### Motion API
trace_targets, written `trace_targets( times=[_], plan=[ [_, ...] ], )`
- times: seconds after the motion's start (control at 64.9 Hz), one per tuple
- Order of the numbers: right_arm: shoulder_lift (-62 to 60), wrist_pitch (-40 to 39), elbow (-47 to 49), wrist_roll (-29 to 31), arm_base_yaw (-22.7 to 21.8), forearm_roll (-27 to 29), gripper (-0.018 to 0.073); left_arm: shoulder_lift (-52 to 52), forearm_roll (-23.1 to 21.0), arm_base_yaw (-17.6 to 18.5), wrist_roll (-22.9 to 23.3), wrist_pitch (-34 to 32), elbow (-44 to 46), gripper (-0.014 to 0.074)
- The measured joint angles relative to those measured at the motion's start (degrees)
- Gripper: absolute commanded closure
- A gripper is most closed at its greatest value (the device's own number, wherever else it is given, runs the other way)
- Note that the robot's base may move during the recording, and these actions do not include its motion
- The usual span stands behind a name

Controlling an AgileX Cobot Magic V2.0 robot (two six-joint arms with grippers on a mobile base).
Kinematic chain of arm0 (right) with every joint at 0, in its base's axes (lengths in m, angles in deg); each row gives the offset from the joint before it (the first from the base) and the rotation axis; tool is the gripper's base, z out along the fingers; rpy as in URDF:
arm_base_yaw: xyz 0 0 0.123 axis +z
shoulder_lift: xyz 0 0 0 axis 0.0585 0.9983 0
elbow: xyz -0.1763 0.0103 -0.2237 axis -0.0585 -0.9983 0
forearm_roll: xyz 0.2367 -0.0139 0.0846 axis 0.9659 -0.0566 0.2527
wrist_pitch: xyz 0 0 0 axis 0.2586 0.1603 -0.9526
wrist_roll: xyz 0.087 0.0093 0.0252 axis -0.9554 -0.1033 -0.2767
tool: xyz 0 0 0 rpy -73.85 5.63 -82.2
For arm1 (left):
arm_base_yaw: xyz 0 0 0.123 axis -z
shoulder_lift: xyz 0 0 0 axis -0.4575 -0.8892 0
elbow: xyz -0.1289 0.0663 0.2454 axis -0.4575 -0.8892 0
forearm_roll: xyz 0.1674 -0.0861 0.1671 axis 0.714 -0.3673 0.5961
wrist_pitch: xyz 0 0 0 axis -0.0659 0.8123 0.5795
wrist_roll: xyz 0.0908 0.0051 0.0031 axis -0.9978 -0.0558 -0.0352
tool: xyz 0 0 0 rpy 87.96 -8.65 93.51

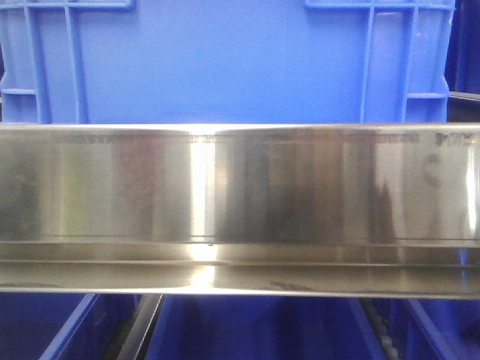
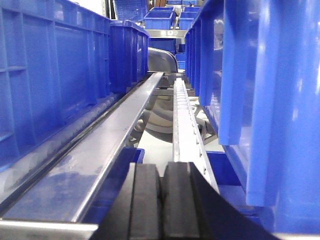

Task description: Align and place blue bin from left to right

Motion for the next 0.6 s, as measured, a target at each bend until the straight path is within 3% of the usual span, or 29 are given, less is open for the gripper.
trace_targets(
  times=[0.601],
  plan=[
    [0.0, 0.0, 0.0, 0.0, 0.0, 0.0, 0.0617, 0.0, 0.0, 0.0, 0.0, -3.6, 0.0, 0.0707]
  ],
)
